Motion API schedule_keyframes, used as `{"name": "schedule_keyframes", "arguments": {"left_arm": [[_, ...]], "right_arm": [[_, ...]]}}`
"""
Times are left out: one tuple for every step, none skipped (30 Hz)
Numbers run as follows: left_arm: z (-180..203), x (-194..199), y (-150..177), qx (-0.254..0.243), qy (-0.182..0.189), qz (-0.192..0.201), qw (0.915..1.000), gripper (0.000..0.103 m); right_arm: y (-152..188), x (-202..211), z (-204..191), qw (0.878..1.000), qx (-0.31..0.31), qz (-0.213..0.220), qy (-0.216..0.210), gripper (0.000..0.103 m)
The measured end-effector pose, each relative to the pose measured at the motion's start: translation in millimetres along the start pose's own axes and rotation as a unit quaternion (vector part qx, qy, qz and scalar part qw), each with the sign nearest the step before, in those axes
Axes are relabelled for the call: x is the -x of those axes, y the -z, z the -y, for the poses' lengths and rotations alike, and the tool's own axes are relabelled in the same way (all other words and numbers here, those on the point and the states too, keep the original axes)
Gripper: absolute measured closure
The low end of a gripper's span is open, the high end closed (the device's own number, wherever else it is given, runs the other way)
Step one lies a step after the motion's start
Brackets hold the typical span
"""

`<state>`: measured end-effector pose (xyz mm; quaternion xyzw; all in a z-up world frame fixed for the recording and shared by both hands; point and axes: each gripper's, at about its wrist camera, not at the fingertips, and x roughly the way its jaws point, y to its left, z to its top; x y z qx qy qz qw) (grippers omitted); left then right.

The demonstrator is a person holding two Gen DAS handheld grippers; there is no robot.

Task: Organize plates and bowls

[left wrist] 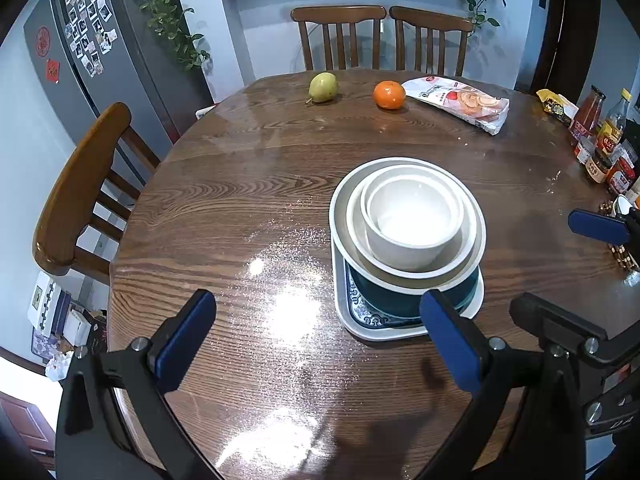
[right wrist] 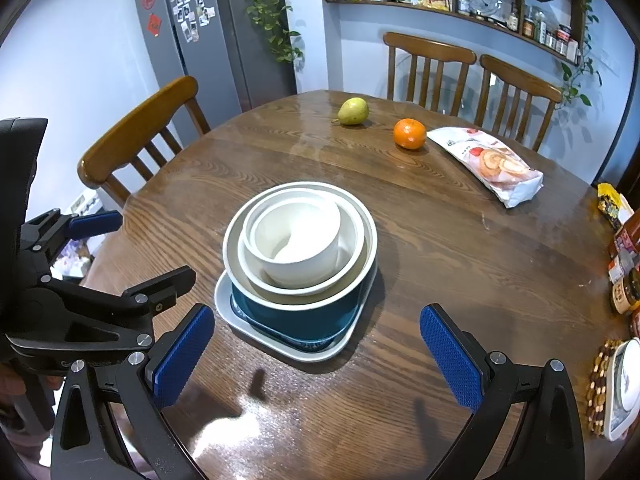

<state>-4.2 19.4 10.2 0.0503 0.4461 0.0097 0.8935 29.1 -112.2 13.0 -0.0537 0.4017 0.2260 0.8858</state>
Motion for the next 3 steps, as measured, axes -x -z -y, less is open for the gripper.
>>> {"name": "schedule_keyframes", "arguments": {"left_arm": [[-0.5, 0.0, 0.1, 0.0, 0.0, 0.0, 1.0, 0.001], [-1.1, 0.1, 0.2, 0.0, 0.0, 0.0, 1.0, 0.001], [-1.2, 0.1, 0.3, 0.0, 0.0, 0.0, 1.0, 0.001]], "right_arm": [[0.0, -0.1, 0.2, 1.0, 0.0, 0.0, -0.001, 0.0], [-0.1, -0.1, 0.1, 1.0, 0.0, 0.0, -0.001, 0.0], [0.0, -0.4, 0.4, 1.0, 0.0, 0.0, -0.001, 0.0]]}}
